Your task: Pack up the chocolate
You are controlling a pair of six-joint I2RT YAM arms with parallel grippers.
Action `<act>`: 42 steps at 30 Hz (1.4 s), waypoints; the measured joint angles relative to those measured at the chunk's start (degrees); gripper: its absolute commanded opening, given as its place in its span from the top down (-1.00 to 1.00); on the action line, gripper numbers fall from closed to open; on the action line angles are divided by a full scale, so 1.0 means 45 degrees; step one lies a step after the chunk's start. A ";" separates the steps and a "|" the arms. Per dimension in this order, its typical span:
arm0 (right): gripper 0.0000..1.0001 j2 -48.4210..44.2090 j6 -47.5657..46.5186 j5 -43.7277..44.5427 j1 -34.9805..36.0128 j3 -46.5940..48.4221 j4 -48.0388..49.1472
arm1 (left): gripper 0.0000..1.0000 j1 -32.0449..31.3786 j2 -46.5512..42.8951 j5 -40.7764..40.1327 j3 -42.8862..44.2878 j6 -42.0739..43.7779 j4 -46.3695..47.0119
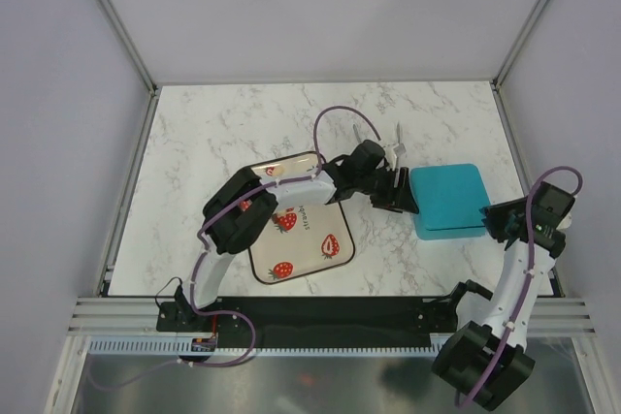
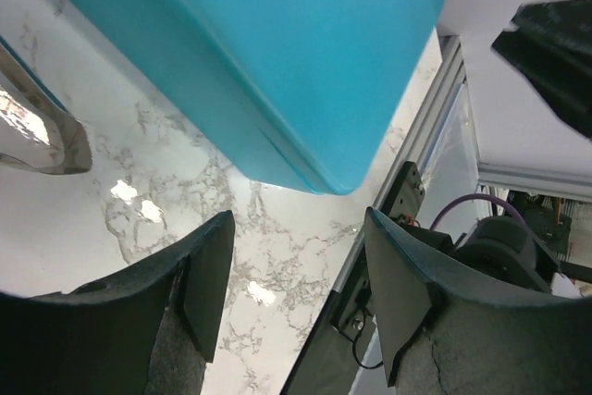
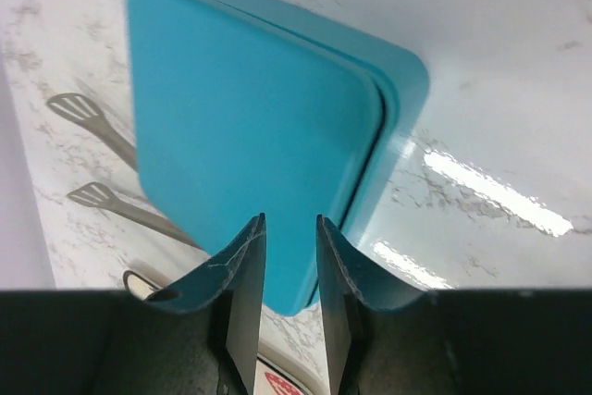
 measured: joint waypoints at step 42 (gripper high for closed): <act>0.99 1.4761 -0.7616 0.4590 0.8480 1.2420 -0.1103 | -0.25 -0.0321 -0.4653 -0.1685 -0.5095 0.0991 0.0253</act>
